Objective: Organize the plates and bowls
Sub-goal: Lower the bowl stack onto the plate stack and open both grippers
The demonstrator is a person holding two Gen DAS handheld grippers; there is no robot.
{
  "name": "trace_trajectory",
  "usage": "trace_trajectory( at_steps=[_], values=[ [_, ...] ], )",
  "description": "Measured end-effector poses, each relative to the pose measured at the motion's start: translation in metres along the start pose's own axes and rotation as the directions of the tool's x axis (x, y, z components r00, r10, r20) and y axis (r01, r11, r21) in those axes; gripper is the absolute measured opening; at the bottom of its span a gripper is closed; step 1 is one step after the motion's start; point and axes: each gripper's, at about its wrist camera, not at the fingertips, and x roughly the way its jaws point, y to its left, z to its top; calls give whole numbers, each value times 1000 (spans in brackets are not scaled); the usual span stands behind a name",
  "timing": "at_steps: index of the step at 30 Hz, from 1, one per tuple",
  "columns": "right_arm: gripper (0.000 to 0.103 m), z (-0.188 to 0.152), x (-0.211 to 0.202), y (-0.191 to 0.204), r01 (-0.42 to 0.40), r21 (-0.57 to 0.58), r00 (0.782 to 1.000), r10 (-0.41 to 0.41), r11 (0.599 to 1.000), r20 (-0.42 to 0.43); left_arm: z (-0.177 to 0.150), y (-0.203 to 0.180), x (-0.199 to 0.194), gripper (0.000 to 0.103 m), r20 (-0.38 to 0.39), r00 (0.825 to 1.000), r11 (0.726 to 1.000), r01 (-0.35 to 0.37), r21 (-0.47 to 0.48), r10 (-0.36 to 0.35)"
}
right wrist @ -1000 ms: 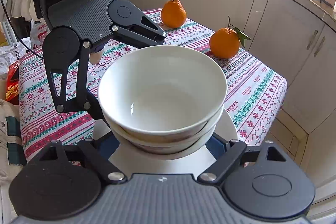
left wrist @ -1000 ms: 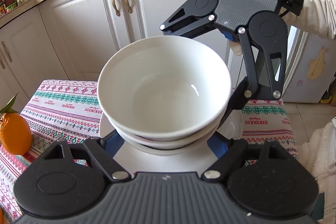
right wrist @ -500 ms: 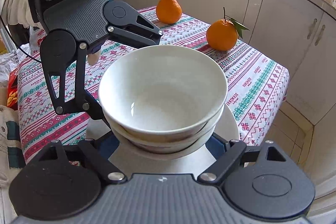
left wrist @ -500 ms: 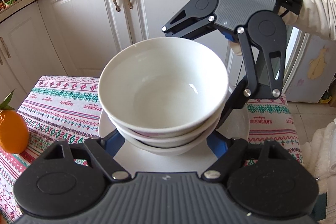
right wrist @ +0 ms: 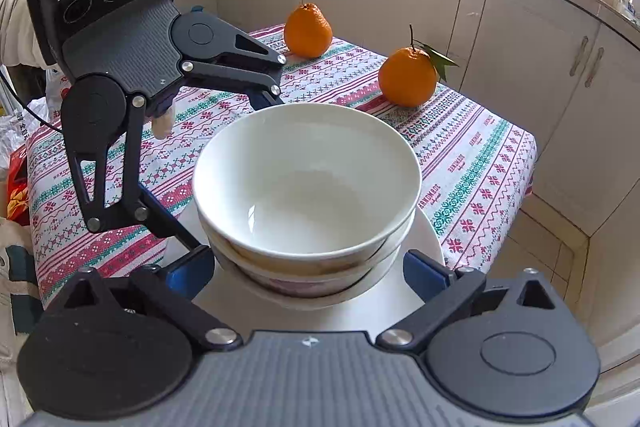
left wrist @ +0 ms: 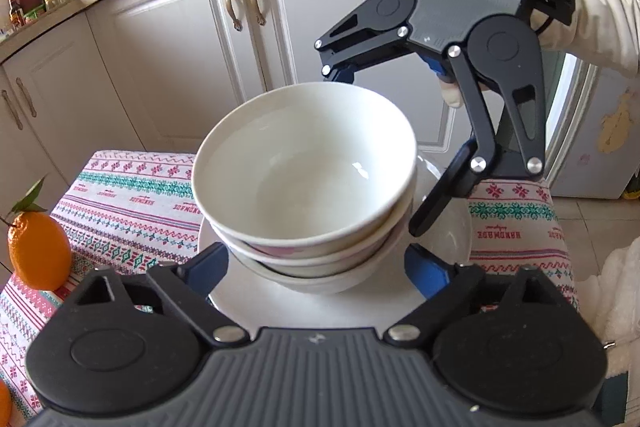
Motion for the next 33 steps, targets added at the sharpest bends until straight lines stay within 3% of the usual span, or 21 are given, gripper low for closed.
trace_trajectory(
  at_steps=[6,10,15,18,23,26,29,33],
  values=[
    [103,2,-12,18,87,-13,996,-87,996,-8,0,-17,-33,102,72,993,995,-99,0,99],
    [103,5,-23,37,201,14,980,-201,979,2,-1,-26,-60,102,113,981,987,-149,-64,156],
    [103,9,-37,64,344,129,938,-346,930,-4,-6,-45,-86,102,116,943,940,-288,-182,311],
    [103,11,-41,79,460,253,885,-463,851,-51,-10,-54,-97,102,65,903,865,-383,-324,424],
    [103,2,-39,100,586,453,793,-591,672,-149,-16,-66,-106,102,-49,824,685,-501,-528,564],
    [103,3,-39,117,611,500,762,-627,614,-162,-19,-68,-107,102,-132,788,592,-550,-590,601],
    [103,8,-43,129,619,516,746,-648,592,-152,-21,-75,-112,102,-186,754,532,-593,-605,630],
    [103,15,-55,142,630,531,723,-678,567,-133,-20,-82,-122,102,-205,736,504,-611,-610,645]
  ],
)
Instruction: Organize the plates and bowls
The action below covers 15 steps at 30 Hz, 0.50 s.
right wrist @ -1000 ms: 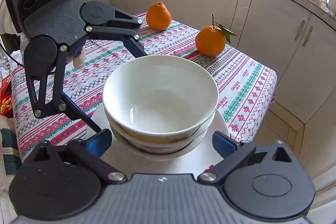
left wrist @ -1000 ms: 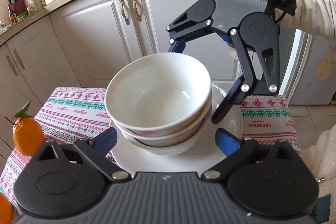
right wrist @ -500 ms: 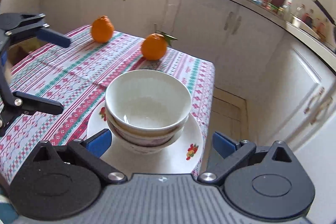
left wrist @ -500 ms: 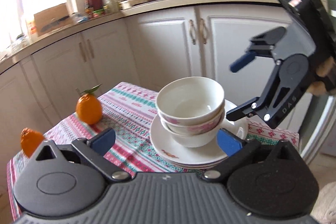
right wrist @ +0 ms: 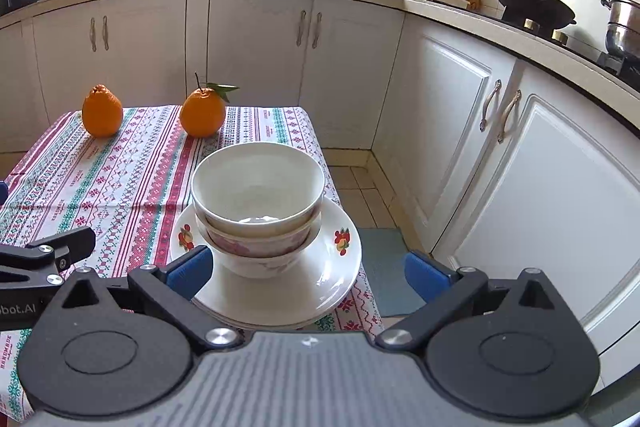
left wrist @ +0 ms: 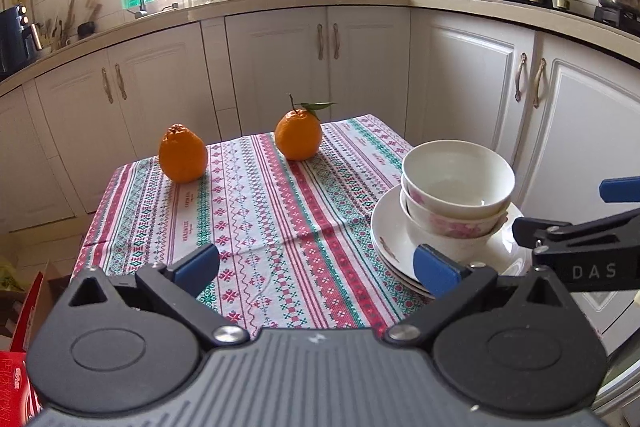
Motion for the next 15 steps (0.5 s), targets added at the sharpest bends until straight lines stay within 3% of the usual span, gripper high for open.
trace_trajectory(
  at_steps=[15],
  values=[
    [103,9,-22,1,12,42,998,-15,999,65,8,2,-12,102,29,999,999,-34,-32,35]
  ],
)
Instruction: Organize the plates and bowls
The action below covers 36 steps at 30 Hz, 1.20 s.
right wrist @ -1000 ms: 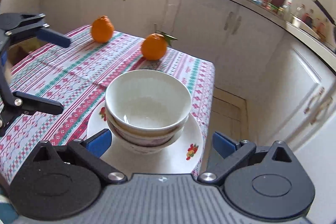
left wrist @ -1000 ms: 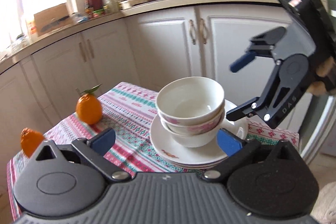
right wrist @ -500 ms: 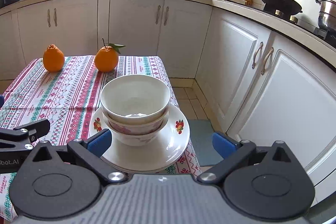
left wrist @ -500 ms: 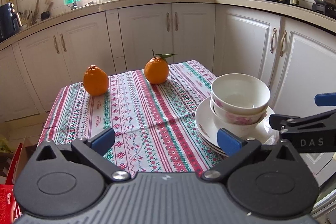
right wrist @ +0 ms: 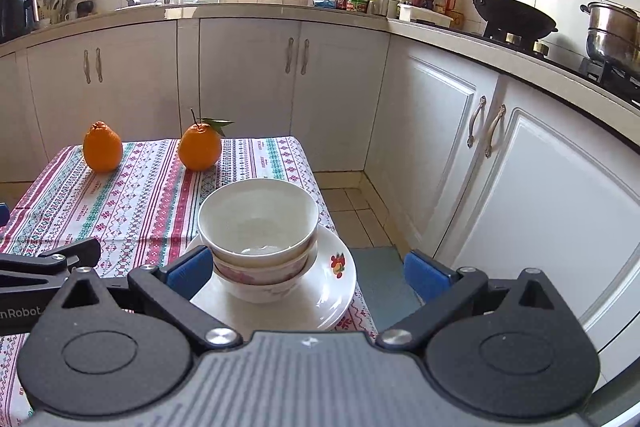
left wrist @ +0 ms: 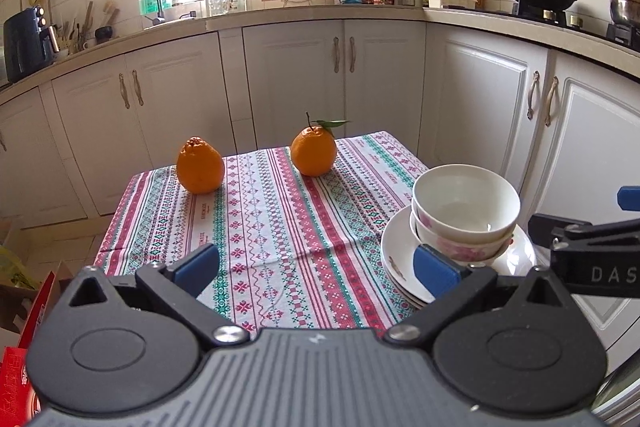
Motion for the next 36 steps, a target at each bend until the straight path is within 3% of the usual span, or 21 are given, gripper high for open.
trace_trajectory(
  at_steps=[36],
  values=[
    [103,1,0,6,9,-6,1000,-9,1000,11,1,1,3,102,-8,1000,1000,-19,-10,18]
  ],
)
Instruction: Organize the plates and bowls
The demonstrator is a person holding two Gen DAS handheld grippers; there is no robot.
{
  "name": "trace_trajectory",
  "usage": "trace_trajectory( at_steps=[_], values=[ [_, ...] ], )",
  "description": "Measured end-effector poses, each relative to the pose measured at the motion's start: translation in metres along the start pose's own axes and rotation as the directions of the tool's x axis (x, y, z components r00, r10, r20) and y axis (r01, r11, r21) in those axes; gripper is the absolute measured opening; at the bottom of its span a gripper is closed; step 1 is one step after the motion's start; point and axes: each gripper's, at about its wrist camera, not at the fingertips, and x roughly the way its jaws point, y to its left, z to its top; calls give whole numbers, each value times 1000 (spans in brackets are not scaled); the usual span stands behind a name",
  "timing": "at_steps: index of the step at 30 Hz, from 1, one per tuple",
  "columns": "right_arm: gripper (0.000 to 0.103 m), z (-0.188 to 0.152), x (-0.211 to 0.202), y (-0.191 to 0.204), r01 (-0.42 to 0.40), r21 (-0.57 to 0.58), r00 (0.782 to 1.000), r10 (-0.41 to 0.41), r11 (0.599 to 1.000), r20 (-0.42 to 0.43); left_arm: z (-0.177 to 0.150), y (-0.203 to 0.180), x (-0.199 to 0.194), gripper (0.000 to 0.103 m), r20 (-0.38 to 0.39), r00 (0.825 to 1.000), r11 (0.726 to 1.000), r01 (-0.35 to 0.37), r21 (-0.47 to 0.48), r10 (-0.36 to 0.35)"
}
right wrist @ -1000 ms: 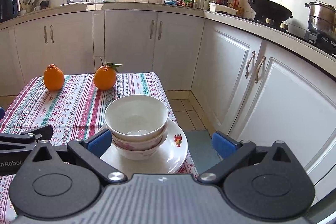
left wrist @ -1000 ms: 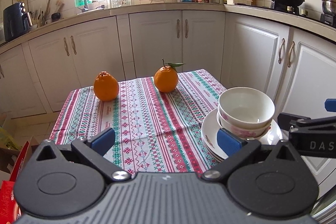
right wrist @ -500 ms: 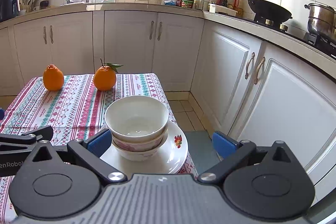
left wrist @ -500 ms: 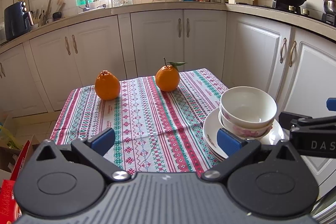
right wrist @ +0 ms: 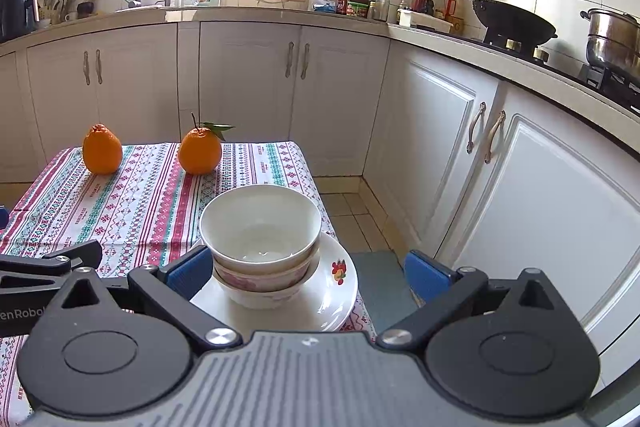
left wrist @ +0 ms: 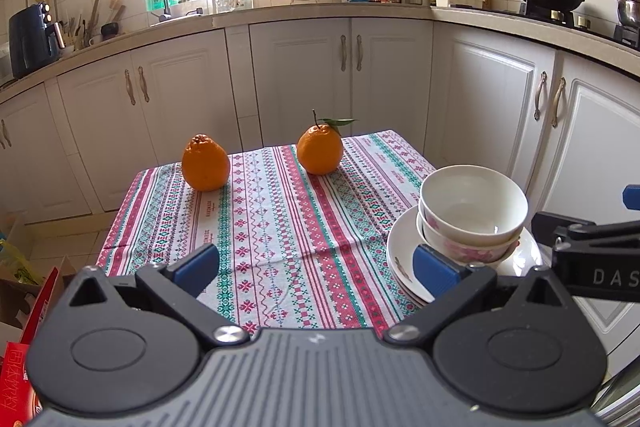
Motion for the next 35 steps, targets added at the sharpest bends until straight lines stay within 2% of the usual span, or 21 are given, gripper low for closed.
trace_trajectory(
  at_steps=[35],
  values=[
    [103,5,4,3,-8,-21,1000,8,1000,2,1,1,6,102,-19,1000,1000,1,-8,-1]
  ],
)
